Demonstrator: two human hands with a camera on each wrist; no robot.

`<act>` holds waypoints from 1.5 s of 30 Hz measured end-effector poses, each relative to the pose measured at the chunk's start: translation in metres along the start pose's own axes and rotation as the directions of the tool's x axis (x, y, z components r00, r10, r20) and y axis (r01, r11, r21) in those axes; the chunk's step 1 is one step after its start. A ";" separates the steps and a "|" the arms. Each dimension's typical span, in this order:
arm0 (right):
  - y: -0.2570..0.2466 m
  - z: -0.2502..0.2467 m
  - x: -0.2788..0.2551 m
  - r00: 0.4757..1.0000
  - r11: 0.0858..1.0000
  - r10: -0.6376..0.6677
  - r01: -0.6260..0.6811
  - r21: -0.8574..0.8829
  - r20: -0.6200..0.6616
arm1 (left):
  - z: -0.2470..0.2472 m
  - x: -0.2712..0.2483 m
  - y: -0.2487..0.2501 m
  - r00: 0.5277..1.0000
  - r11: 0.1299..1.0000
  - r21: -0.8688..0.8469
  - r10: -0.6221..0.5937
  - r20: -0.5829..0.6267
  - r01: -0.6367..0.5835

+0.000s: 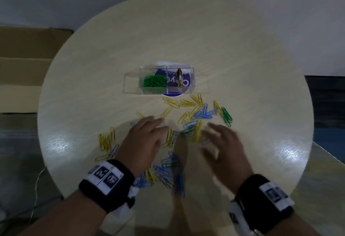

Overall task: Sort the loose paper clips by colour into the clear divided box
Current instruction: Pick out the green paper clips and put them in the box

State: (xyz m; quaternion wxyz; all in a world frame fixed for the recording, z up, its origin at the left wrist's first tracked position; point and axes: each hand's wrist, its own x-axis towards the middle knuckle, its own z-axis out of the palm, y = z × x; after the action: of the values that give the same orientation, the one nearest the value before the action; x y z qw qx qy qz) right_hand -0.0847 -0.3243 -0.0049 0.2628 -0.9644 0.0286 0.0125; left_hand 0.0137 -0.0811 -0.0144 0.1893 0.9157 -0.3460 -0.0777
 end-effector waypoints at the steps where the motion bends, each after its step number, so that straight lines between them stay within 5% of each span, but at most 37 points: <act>1: 0.017 -0.007 0.010 0.991 0.996 0.084 -0.083 0.015 -0.104 | 0.003 0.011 0.006 0.999 0.999 -0.016 0.049 -0.016 -0.049; 3: 0.045 -0.020 0.033 0.934 0.952 0.306 -0.297 0.073 -0.183 | 0.009 0.032 0.017 0.993 0.992 -0.040 0.119 -0.012 -0.119; 6: 0.066 -0.028 0.064 0.863 0.872 0.489 -0.480 0.102 -0.124 | 0.019 0.047 0.027 0.983 0.984 -0.004 0.180 0.047 -0.180; 18: 0.063 -0.023 0.064 0.905 0.897 0.424 -0.425 -0.123 -0.038 | 0.011 0.050 0.015 0.998 0.997 -0.064 -0.048 0.046 0.051; 27: 0.061 -0.017 0.034 0.945 0.943 0.325 -0.326 -0.062 -0.025 | 0.018 0.056 0.012 0.981 0.991 -0.045 -0.121 0.151 0.129; 32: 0.061 -0.015 0.029 0.931 0.929 0.364 -0.362 -0.079 0.008 | 0.003 0.054 0.009 0.972 0.943 -0.242 -0.211 0.100 0.229; 37: 0.055 -0.016 0.018 0.949 0.948 0.316 -0.317 -0.019 -0.008 | -0.019 0.023 0.006 0.953 0.891 -0.353 -0.301 0.013 0.286; 42: 0.006 -0.010 0.006 0.995 0.989 0.065 -0.075 0.129 0.082 | -0.002 -0.035 0.019 0.982 0.988 -0.152 0.006 0.190 0.023; 45: -0.026 0.008 -0.001 0.950 0.978 -0.154 0.108 0.179 0.270 | 0.014 -0.057 0.015 0.973 0.997 -0.027 0.083 0.217 -0.079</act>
State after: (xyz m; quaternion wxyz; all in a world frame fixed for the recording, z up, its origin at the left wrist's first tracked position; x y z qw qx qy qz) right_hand -0.0841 -0.2984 0.0017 0.3420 -0.9278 -0.0725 0.1301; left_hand -0.0423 -0.0577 -0.0204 0.1618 0.8850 -0.4008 -0.1729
